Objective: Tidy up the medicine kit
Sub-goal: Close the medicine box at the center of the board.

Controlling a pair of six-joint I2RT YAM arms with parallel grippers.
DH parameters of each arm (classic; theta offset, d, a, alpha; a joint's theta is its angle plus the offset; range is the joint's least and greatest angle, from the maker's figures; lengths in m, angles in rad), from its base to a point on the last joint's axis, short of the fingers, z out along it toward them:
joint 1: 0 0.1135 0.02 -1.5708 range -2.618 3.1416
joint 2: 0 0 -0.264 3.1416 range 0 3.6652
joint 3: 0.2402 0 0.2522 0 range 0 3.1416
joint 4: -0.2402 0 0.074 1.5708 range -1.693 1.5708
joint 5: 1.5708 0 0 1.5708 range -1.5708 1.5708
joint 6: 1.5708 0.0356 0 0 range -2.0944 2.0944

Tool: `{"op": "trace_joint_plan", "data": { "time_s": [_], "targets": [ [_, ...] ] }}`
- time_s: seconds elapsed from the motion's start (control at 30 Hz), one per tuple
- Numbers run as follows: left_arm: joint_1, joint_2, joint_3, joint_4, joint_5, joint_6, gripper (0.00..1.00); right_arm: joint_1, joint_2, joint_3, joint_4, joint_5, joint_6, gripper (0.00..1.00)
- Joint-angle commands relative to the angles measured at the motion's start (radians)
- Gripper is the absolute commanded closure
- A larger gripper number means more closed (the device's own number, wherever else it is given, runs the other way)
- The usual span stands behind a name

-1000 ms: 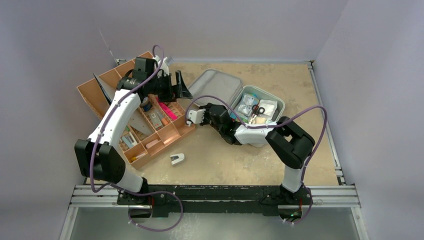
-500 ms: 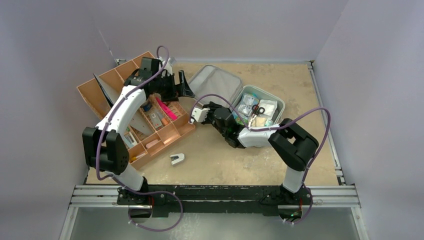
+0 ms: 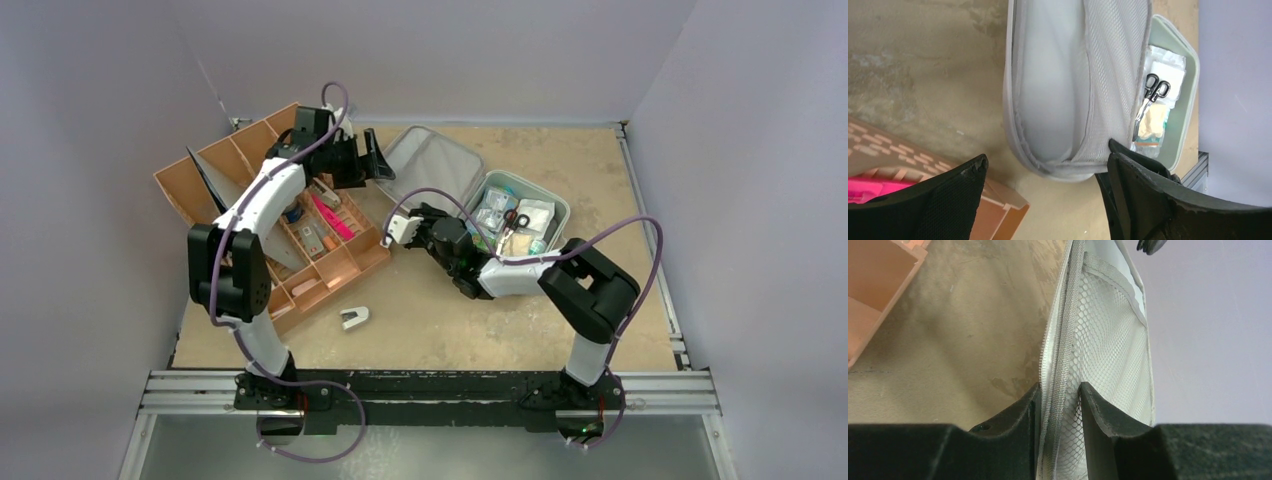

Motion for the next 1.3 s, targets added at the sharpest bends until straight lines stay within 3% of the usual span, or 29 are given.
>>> {"op": "trace_joint_plan", "data": {
  "time_s": [0.0,0.47,0.57,0.73,0.9,0.93,0.97,1.0,1.27],
  "targets": [
    [0.008,0.027,0.067,0.097,0.023,-0.023,0.13,0.005,-0.066,-0.006,0.103,0.004,0.029,0.64],
    [0.008,0.008,0.047,0.225,0.194,-0.071,0.30,0.005,-0.069,-0.022,0.111,-0.010,0.051,0.59],
    [0.008,-0.018,0.029,0.251,0.231,-0.084,0.31,0.004,-0.081,-0.027,0.092,-0.022,0.080,0.53],
    [0.008,-0.048,-0.004,0.291,0.276,-0.112,0.31,0.005,-0.141,-0.052,0.036,-0.045,0.189,0.34],
    [0.008,-0.071,-0.014,0.306,0.323,-0.134,0.31,0.004,-0.296,-0.048,-0.225,-0.126,0.389,0.26],
    [0.008,-0.078,-0.016,0.312,0.329,-0.142,0.31,0.002,-0.330,-0.051,-0.275,-0.150,0.424,0.20],
    [0.007,-0.085,-0.019,0.318,0.334,-0.150,0.31,0.002,-0.367,-0.057,-0.310,-0.171,0.443,0.06],
    [0.006,-0.092,-0.027,0.333,0.341,-0.172,0.31,0.001,-0.400,-0.060,-0.349,-0.185,0.466,0.02],
    [-0.028,-0.135,-0.080,0.456,0.379,-0.274,0.30,0.002,-0.661,0.025,-0.712,-0.161,0.631,0.01]
  ]
}}
